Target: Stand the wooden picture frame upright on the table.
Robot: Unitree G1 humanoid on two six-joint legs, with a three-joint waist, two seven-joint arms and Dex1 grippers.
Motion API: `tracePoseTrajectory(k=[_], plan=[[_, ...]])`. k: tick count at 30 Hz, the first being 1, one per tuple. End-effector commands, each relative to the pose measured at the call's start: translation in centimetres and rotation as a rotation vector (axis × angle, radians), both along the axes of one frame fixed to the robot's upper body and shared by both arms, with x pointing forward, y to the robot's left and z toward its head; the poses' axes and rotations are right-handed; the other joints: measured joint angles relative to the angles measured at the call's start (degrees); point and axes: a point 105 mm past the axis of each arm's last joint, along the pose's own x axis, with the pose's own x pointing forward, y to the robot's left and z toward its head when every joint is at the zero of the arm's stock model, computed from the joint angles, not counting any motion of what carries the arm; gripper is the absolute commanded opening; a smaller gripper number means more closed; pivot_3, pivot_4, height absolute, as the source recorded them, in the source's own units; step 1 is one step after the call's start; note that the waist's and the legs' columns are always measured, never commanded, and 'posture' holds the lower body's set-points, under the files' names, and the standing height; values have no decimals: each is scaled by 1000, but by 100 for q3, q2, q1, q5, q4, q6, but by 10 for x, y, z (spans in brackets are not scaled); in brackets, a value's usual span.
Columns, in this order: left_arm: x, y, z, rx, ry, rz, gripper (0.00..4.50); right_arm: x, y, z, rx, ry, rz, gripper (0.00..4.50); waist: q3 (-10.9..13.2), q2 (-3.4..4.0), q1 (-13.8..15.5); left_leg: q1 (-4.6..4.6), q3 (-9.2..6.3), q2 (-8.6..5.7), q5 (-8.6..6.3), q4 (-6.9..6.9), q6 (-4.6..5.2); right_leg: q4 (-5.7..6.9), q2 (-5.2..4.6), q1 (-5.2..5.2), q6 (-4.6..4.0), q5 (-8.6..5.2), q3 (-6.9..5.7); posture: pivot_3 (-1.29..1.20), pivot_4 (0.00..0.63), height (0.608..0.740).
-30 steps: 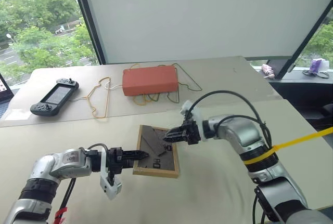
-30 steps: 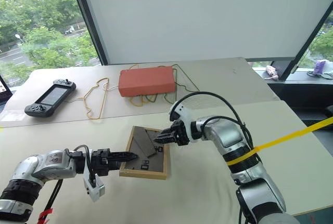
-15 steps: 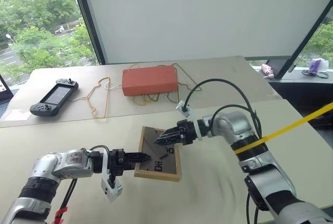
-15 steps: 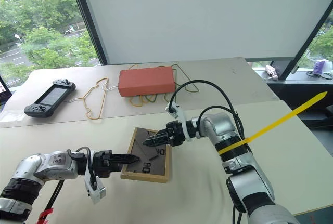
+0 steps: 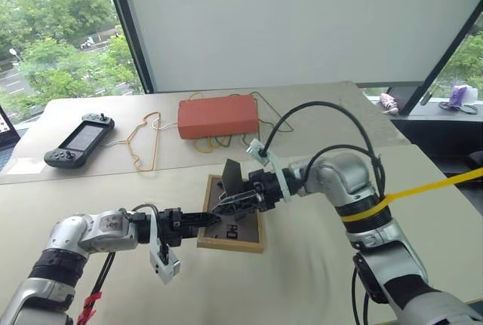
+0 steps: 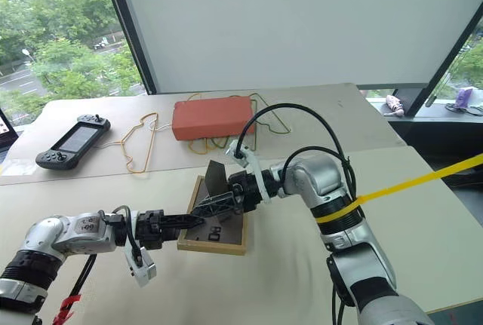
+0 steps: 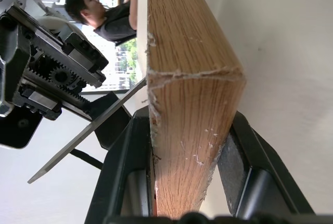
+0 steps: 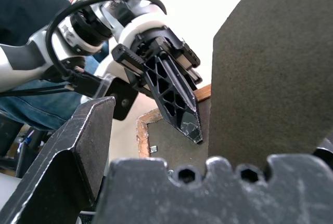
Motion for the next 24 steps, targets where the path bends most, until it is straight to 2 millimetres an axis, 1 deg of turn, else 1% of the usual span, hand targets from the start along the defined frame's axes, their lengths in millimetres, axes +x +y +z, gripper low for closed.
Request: tracePoseTrajectory(k=[1,2,3,5,7,10,11,12,13,14,15,16,17,18,20,22,24], plan=[[5,5,2,13,-12,37,1155,-7,-6,19,45,-92,22,4430,0,0,-3,0,0,0,0,0,0,0,0,0,0,0,-1,0,150,740],[6,5,3,9,-15,40,1155,-6,-9,16,33,-100,12,4430,0,0,-1,0,0,0,0,0,0,0,0,0,0,0,-3,0,150,740],[7,4,5,5,-19,46,1155,2,-20,7,-4,-114,-39,4430,0,0,-1,0,0,-1,0,0,1,0,-2,0,0,0,-6,0,150,740],[10,5,7,-8,-19,63,1155,22,-51,-6,-58,-106,-174,4430,0,0,12,0,-2,-6,0,1,1,1,-9,3,0,0,-11,0,150,740],[11,7,8,-16,-16,77,1155,37,-84,-13,-106,-100,-291,4430,0,-1,58,-1,-3,-22,-1,1,2,0,-25,3,0,0,-16,0,150,740],[11,8,9,-14,-18,88,1155,45,-123,-18,-174,-142,-390,4430,0,0,83,-2,-2,-54,2,0,5,-4,-54,3,3,1,-17,0,150,740],[11,8,9,-15,-19,90,1155,47,-134,-20,-217,-195,-417,4430,0,0,78,-2,-2,-58,2,0,5,-5,-61,3,6,2,-17,0,150,740],[11,9,10,-17,-20,91,1155,48,-146,-23,-285,-352,-419,4430,0,-1,77,-3,0,-60,3,0,4,-7,-63,3,7,2,-17,0,150,740],[11,9,10,-19,-20,92,1155,49,-153,-25,-373,-575,-392,4430,0,0,76,-3,0,-60,3,1,3,-7,-63,4,8,3,-19,0,150,740],[11,9,10,-20,-20,95,1155,42,-152,-29,-436,-721,-319,4430,0,0,75,-4,1,-60,4,1,2,-9,-63,4,9,3,-23,0,150,740],[10,9,10,-20,-19,97,1155,34,-148,-34,-467,-848,-247,4430,0,0,74,-4,3,-60,5,-1,0,-9,-65,1,11,2,-27,0,150,740],[10,9,11,-22,-19,97,1155,26,-142,-38,-478,-932,-189,4430,0,0,73,-4,7,-60,6,-2,-1,-7,-67,-2,15,-1,-29,0,150,740],[9,8,11,-24,-18,97,1155,14,-133,-46,-509,-1122,-79,4430,0,-1,45,-3,9,-60,7,-2,-4,-7,-67,-2,16,-2,-31,0,150,740],[9,7,11,-26,-18,95,1155,3,-122,-51,-495,-1261,-3,4430,0,-1,29,-3,19,-61,8,-2,-5,-8,-67,-6,16,-2,-31,0,150,740],[8,6,13,-30,-18,92,1155,-12,-102,-54,-410,-1375,32,4430,1,-1,-13,2,29,-60,8,-1,-5,-4,-67,-7,16,-2,-29,0,150,740],[9,5,14,-33,-18,91,1155,-12,-90,-51,-385,-1517,20,4430,2,-4,-63,9,44,-59,8,3,-5,-7,-68,-5,16,-2,-20,0,150,740],[10,4,15,-36,-18,90,1155,-7,-81,-48,-377,-1652,0,4430,2,-4,-62,26,49,-60,1,14,7,-11,-68,8,20,1,-14,0,150,740]])
